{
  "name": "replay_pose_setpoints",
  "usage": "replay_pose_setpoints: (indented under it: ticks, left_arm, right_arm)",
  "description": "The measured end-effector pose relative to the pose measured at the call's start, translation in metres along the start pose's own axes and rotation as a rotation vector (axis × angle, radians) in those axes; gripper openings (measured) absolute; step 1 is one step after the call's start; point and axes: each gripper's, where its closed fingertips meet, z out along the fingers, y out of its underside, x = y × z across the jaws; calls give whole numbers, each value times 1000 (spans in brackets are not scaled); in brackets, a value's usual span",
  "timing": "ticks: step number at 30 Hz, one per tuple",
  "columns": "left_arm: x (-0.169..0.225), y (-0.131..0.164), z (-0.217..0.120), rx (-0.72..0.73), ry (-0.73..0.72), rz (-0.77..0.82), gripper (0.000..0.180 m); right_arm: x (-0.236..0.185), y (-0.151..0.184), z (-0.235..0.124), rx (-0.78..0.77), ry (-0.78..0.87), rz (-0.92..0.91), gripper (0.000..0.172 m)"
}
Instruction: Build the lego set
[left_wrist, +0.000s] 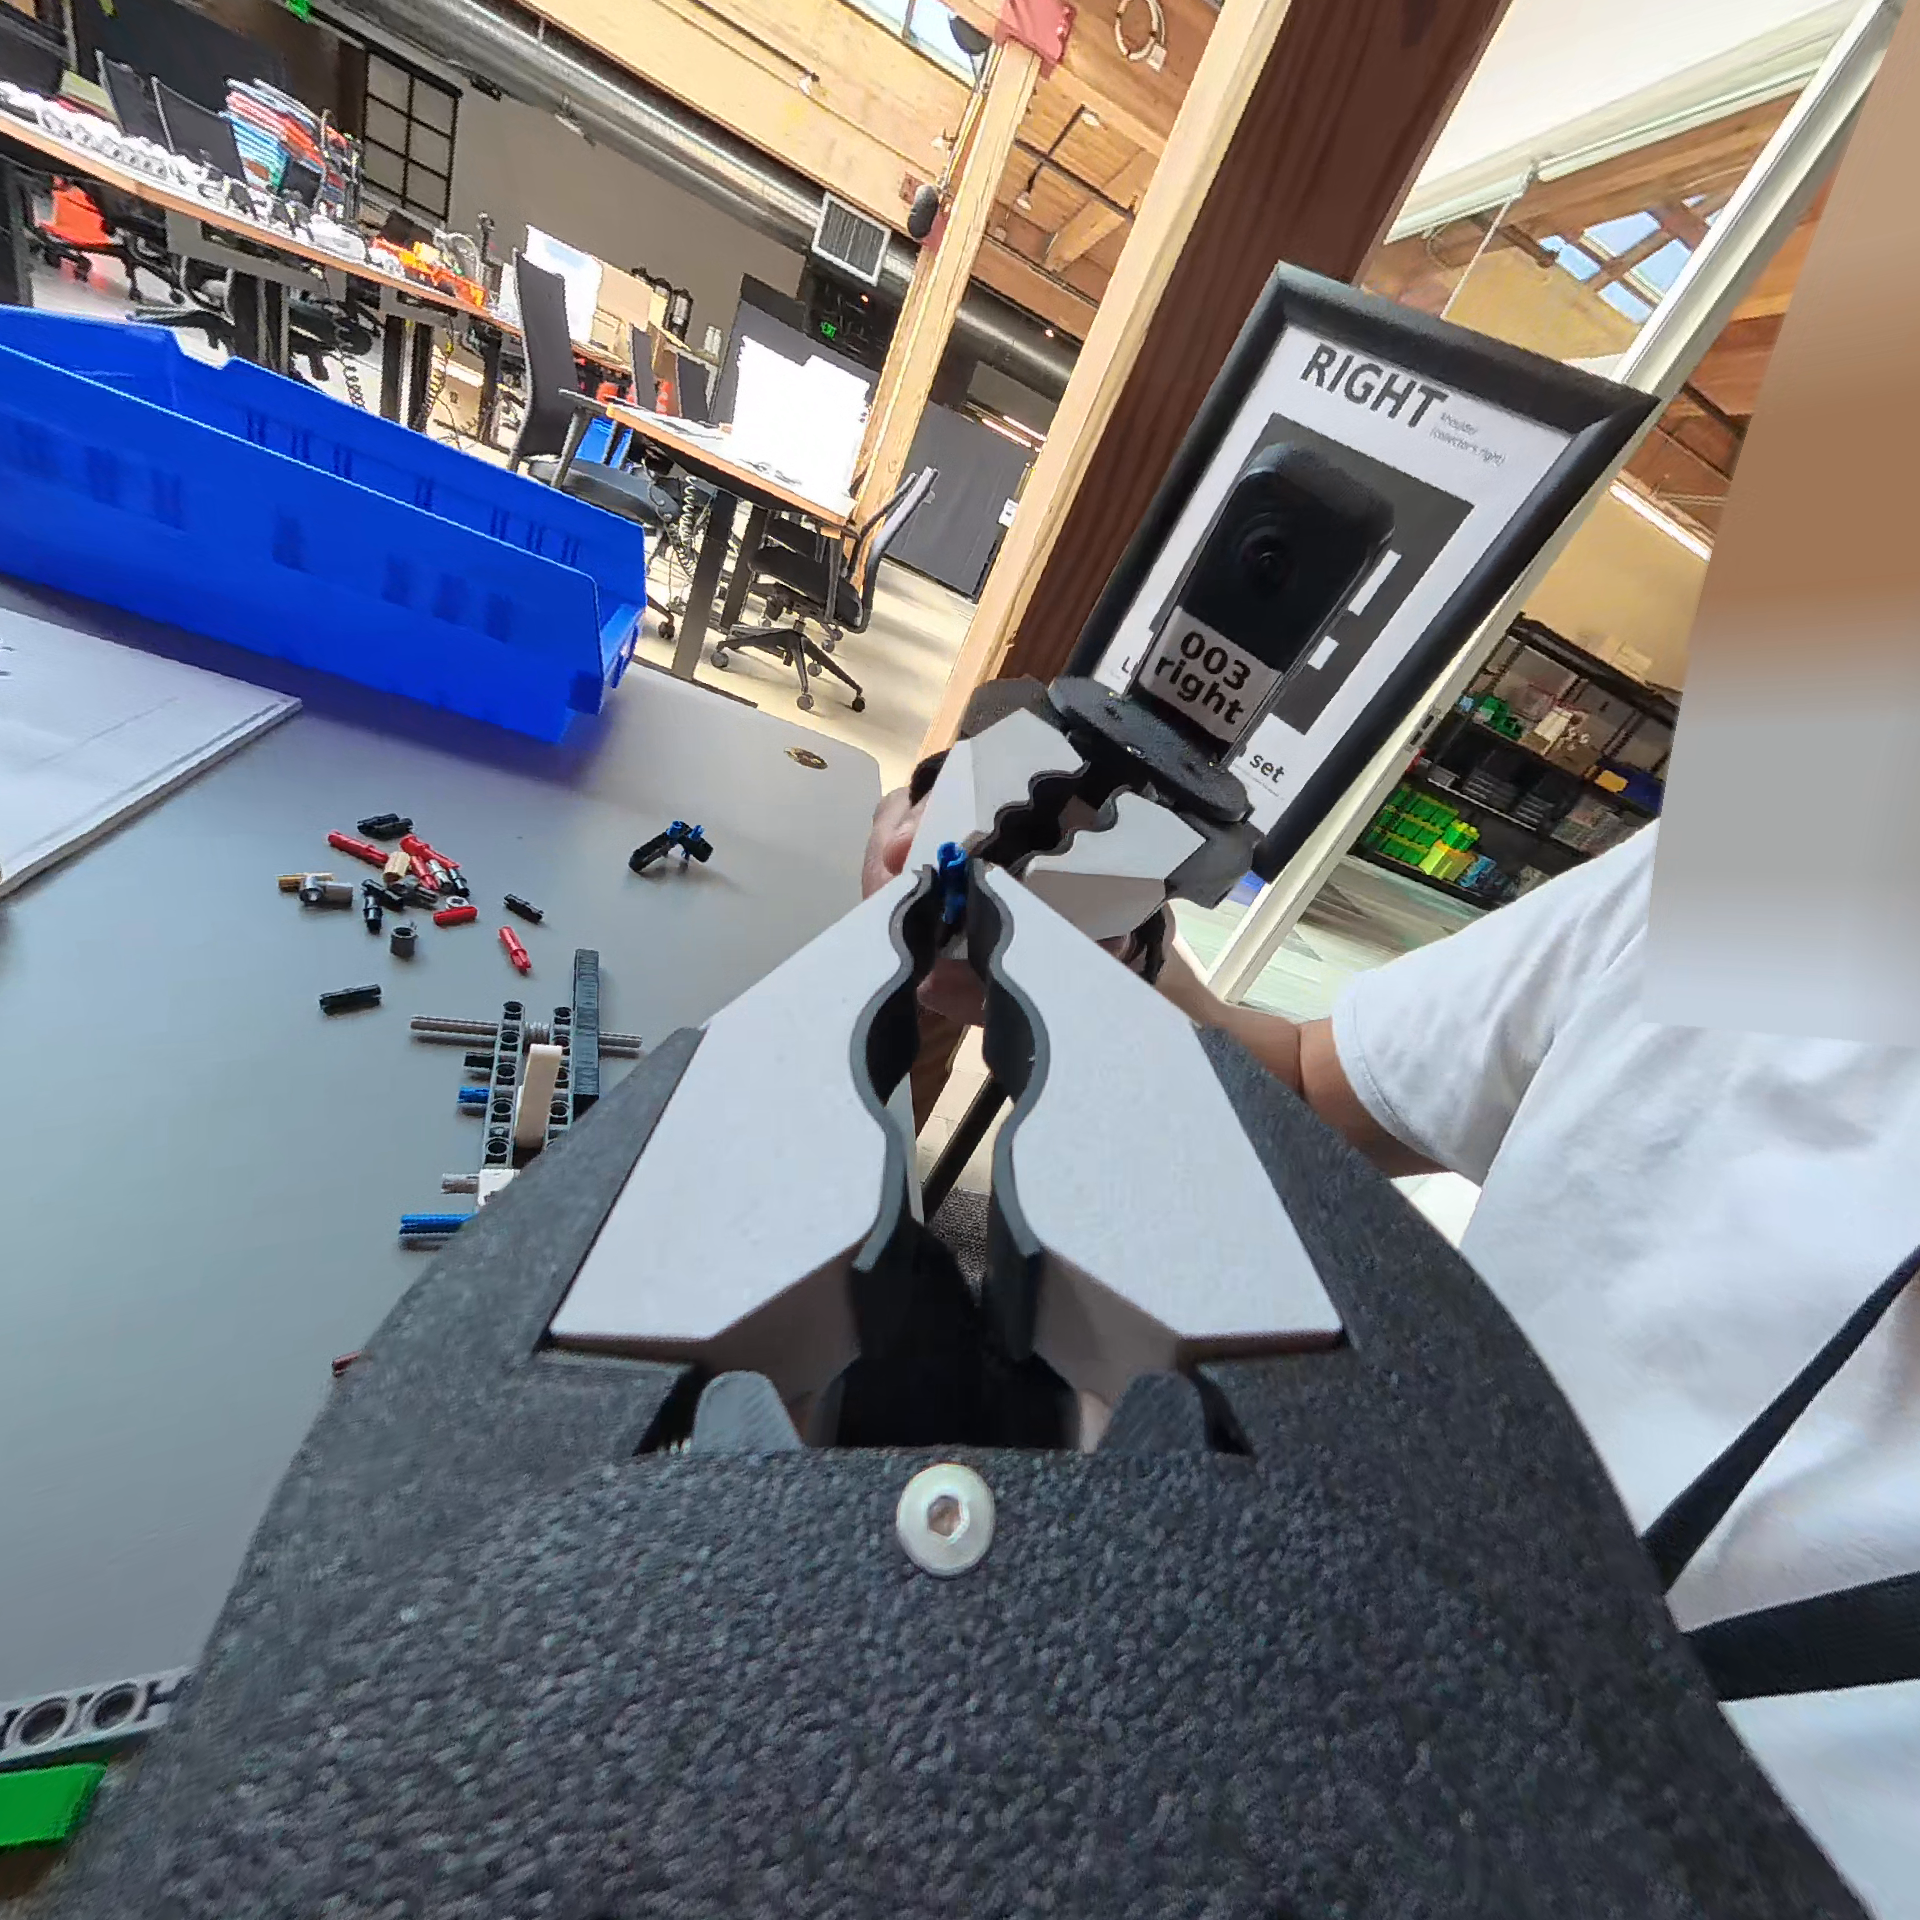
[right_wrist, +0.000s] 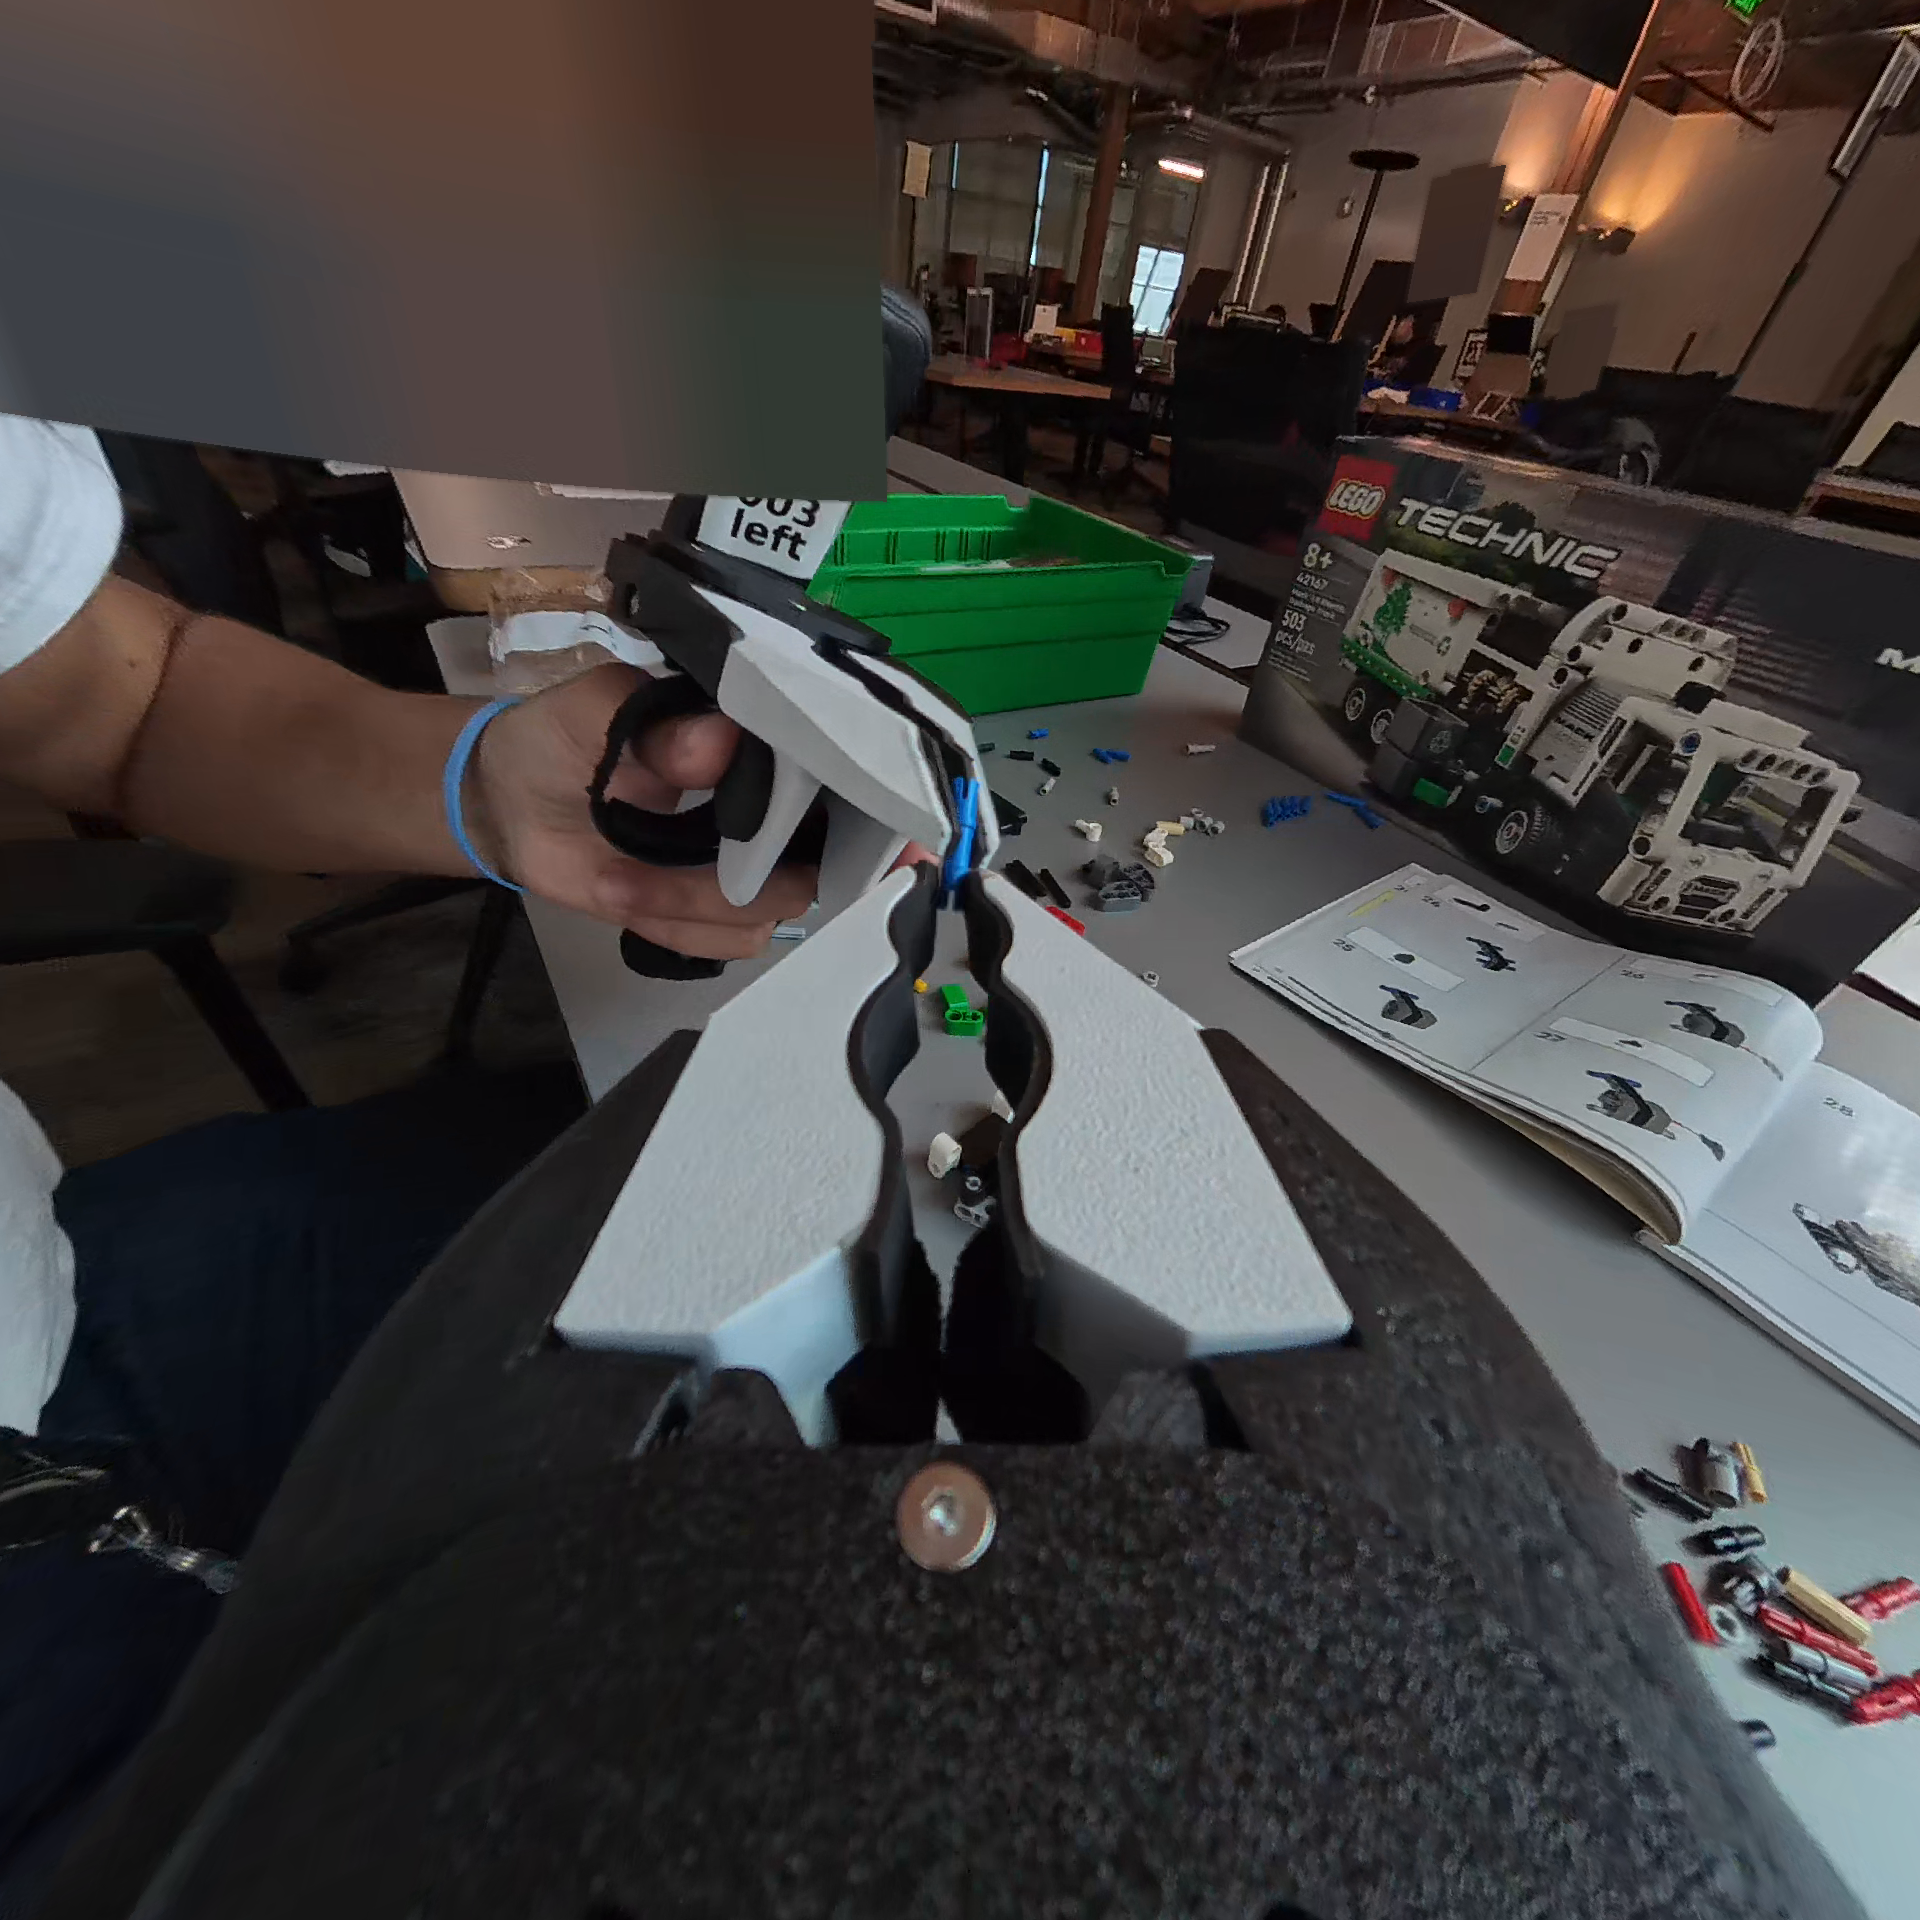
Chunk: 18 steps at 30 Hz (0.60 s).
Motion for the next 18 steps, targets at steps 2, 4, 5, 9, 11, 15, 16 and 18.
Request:
replay_pose_setpoints:
  ticks: [2,4,5,9,11,15,16,18]
  left_arm:
    - [1,2,-2,-26,19,22,3]
    - [3,13,-1,-105,49,90,3]
    - [1,23,-1,-174,53,155,3]
    - [-18,45,2,-399,11,465,12]
    - [-34,44,8,-463,-23,557,15]
    - [-45,36,21,-466,-1,576,7]
    - [-49,35,23,-464,-9,590,6]
    - [-52,30,23,-451,-12,608,8]
  right_arm:
    - [-1,2,1,-49,12,-19,3]
    - [-6,9,-2,-105,-49,-21,3]
    - [-7,16,-5,-151,-93,-30,3]
    - [-2,41,-11,-253,-307,-43,3]
    - [8,47,-13,-264,-398,-47,3]
    - [30,48,-11,-265,-505,-6,3]
    - [35,50,-10,-282,-509,-18,3]
    - [39,47,-9,-287,-533,-18,2]
